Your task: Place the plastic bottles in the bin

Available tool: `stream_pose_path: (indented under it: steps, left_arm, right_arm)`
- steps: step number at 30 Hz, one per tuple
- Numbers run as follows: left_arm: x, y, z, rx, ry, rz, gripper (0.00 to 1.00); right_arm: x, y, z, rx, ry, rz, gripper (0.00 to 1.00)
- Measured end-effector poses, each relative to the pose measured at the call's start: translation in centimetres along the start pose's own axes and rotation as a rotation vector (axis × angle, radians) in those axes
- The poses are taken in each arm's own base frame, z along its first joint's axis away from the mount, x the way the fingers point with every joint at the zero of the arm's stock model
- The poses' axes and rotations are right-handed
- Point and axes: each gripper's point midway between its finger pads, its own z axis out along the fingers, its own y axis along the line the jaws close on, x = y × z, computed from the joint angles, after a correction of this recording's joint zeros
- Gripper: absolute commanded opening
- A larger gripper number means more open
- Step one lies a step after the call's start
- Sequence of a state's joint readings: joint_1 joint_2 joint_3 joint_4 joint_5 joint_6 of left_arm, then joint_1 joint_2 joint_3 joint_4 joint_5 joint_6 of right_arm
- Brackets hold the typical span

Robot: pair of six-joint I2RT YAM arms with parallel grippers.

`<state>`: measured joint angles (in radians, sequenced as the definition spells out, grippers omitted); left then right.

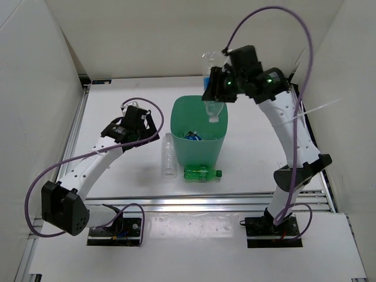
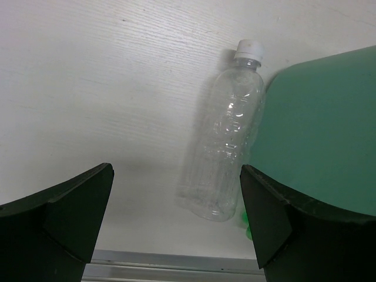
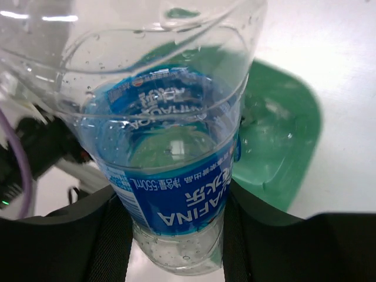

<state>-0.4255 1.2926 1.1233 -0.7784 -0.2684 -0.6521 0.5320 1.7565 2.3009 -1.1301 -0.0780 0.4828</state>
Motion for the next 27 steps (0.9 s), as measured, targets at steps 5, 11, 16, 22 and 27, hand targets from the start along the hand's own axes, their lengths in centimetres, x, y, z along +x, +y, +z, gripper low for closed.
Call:
stream_pose_path:
  steps: [5, 11, 16, 22, 27]
  left_arm:
    - [1.0, -0.3, 1.3, 0.016, 0.021, 0.004, 1.0]
    - [3.4, -0.4, 3.5, 0.034, 0.084, 0.016, 1.0]
    - [5.2, -1.3, 5.4, 0.068, 0.144, 0.046, 1.0]
    - [6.6, -3.4, 7.5, 0.147, 0.196, 0.081, 1.0]
    - [7.0, -4.9, 8.3, 0.21, 0.215, 0.09, 1.0]
  right_arm:
    - [6.7, 0.1, 3.7, 0.04, 0.211, -0.073, 1.0]
    - [7.7, -1.3, 3.7, 0.106, 0.235, -0.095, 1.0]
    - [5.5, -1.5, 0.6, 0.105, 0.137, -0.095, 1.0]
    - [4.3, -0.7, -2.5, 0.066, 0.065, -0.118, 1.0]
    - [4.6, -1.1, -3.0, 0.07, 0.073, -0.118, 1.0]
